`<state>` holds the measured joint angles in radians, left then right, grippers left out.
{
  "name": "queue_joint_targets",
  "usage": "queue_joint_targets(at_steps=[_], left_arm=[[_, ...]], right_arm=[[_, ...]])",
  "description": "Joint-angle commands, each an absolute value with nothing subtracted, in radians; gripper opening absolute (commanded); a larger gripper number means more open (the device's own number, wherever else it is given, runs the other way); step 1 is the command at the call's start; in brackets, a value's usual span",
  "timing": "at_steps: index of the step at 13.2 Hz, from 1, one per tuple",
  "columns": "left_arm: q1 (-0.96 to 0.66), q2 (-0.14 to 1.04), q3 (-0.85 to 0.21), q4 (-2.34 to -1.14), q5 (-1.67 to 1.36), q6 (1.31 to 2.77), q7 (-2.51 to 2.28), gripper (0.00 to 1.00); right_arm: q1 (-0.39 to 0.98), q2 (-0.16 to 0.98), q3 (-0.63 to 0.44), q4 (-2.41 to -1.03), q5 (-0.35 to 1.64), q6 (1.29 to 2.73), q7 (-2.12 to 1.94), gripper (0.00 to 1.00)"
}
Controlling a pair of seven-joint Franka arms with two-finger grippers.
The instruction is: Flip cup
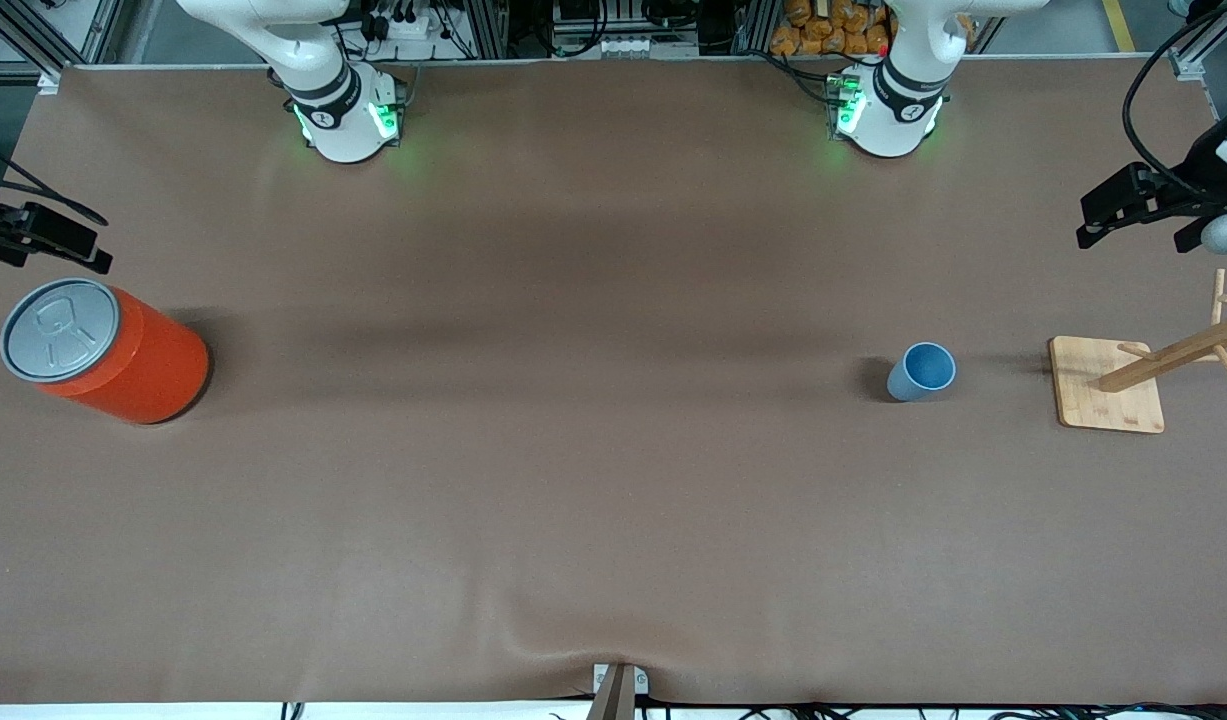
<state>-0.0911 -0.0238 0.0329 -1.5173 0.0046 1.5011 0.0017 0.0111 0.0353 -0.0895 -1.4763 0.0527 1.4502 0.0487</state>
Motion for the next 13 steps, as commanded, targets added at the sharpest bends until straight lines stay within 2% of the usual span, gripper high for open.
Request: queue_joint_targets(at_steps=[1, 13], left_arm=[[-0.095, -0.017, 0.034, -1.499, 0.014, 1.488, -0.012, 1.00], [-0.091, -0.005, 0.041, -1.497, 0.014, 1.486, -0.009, 1.00]], right_arm=[[-0.009, 0.040, -0.074, -1.465, 0.043, 1.439, 0.061, 1.00], [-0.009, 0.040, -0.074, -1.465, 0.044, 1.439, 0.063, 1.00]])
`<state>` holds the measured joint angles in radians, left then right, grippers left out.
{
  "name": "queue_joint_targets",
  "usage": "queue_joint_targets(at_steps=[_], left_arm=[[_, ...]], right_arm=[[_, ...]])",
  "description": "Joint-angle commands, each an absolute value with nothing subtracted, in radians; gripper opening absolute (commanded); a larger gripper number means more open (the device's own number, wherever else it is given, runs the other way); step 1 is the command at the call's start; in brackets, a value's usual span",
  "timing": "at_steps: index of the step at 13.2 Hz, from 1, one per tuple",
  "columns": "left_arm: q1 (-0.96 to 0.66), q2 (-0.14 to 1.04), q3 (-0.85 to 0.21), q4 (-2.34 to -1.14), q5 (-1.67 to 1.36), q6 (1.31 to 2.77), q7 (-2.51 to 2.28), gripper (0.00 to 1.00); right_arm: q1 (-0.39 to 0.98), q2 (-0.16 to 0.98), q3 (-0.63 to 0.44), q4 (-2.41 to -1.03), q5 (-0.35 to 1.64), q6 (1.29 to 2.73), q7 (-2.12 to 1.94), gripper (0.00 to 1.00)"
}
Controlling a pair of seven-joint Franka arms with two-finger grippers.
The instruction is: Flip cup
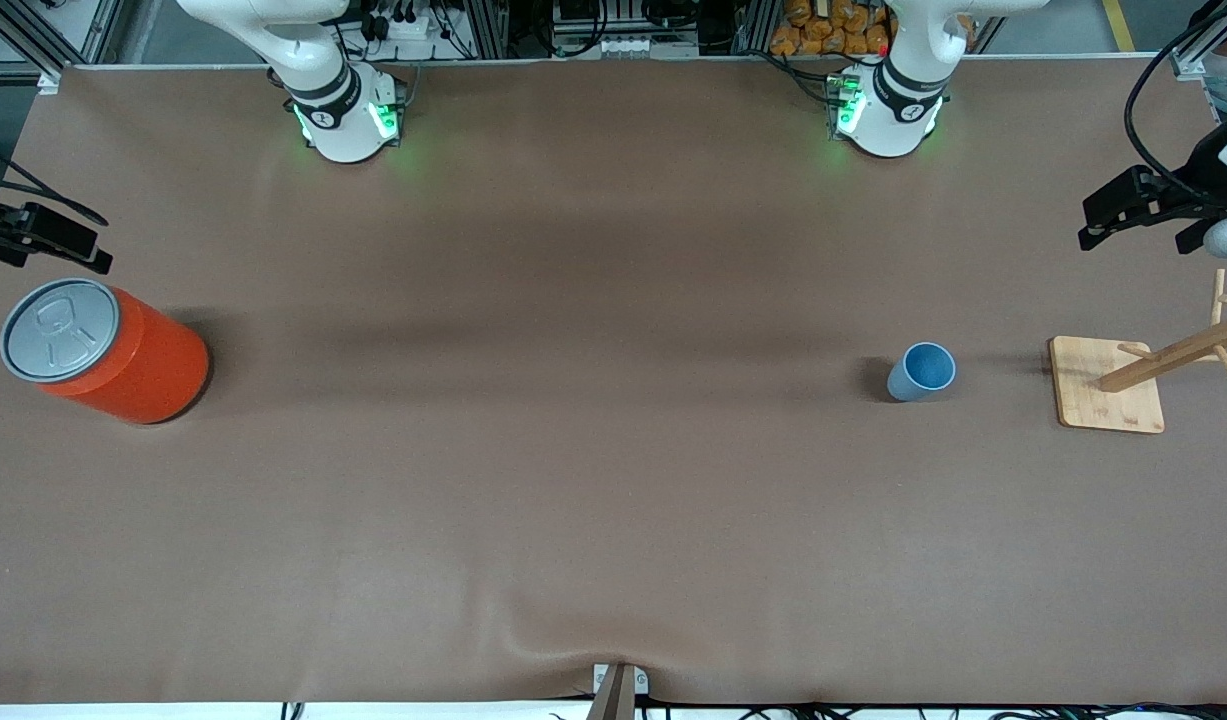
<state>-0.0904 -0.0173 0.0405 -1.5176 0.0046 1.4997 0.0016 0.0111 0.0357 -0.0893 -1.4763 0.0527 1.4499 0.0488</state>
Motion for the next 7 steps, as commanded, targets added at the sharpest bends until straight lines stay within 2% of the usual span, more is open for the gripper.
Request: queue_joint_targets(at_steps=[1, 7], left_arm=[[-0.091, -0.005, 0.041, -1.497, 0.012, 1.486, -0.008, 1.00], [-0.092, -0.005, 0.041, -1.499, -0.011, 1.488, -0.012, 1.00]], right_arm=[[-0.009, 0.040, -0.074, -1.465, 0.044, 1.439, 0.063, 1.00], [-0.009, 0.040, -0.074, -1.465, 0.044, 1.439, 0.063, 1.00]])
